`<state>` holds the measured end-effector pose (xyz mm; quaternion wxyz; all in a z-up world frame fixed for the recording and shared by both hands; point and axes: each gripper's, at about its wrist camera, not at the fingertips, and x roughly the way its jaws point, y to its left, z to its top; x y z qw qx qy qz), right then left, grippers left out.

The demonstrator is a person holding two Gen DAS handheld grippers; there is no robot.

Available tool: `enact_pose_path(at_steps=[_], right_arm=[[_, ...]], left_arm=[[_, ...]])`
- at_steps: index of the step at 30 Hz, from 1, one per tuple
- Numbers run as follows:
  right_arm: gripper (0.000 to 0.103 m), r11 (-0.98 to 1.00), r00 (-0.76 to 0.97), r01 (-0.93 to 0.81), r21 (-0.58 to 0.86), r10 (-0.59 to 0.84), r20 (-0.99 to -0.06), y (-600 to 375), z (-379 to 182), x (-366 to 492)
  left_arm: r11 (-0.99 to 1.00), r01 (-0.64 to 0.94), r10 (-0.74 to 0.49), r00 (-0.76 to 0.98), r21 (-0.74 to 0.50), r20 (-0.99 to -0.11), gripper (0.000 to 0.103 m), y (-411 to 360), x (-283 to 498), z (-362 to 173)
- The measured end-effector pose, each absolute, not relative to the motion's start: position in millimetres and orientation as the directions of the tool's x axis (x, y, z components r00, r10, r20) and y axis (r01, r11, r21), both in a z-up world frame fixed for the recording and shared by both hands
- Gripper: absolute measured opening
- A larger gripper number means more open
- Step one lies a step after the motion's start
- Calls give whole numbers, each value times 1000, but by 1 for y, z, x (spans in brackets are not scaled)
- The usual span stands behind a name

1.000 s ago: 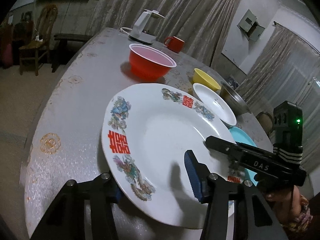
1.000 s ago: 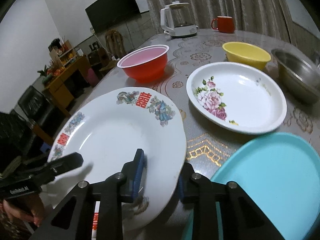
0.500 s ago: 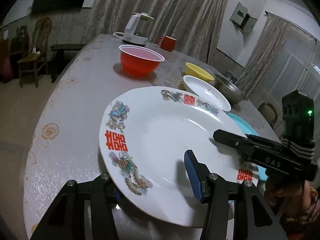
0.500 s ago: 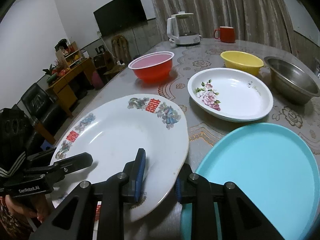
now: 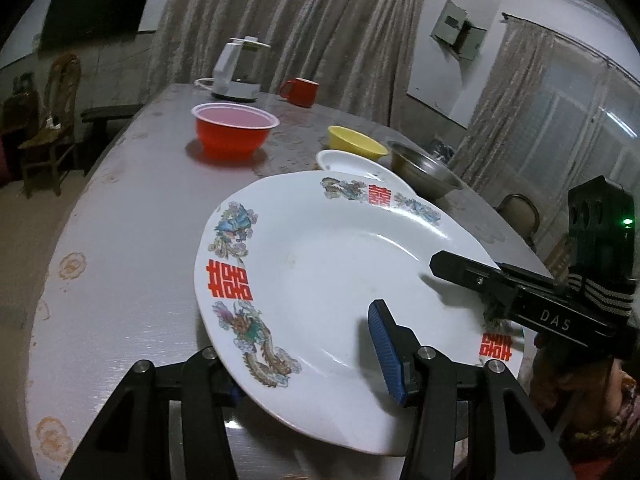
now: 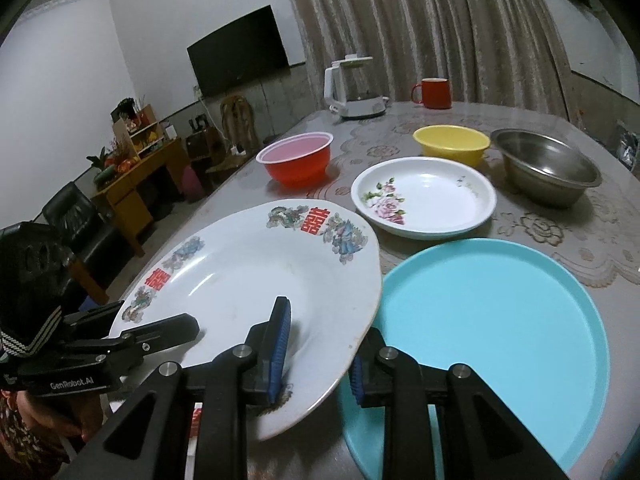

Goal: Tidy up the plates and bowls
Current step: 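Lift the large white plate with both grippers over the turquoise tray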

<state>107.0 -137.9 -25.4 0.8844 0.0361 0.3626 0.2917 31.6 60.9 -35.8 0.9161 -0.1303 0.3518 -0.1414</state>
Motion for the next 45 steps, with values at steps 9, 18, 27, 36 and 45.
enact_pose_path(at_steps=[9,18,27,36,45], right_arm=[[25,858,615,-438,269,504,-606,-173,-19,89],[25,889,645,-350,295,457,-613,-218,-22,79],[25,917,667,-252,309,396,-631,-258,-28,82],[25,938,665,-157,309,332,-669,-285,-40,92],[26,947,660,-121,296,300,-689,-291,-52,103]], left_arm=[[918,249,-392,690,-308,-608,52,26,30,-29],[893,330,-450,628,-306,-635,52,-18,46,-28],[872,388,-480,565,-297,-671,52,-57,66,-28],[859,409,-494,506,-308,-707,52,-89,84,-36],[870,404,-471,509,-284,-720,52,-95,89,-38]])
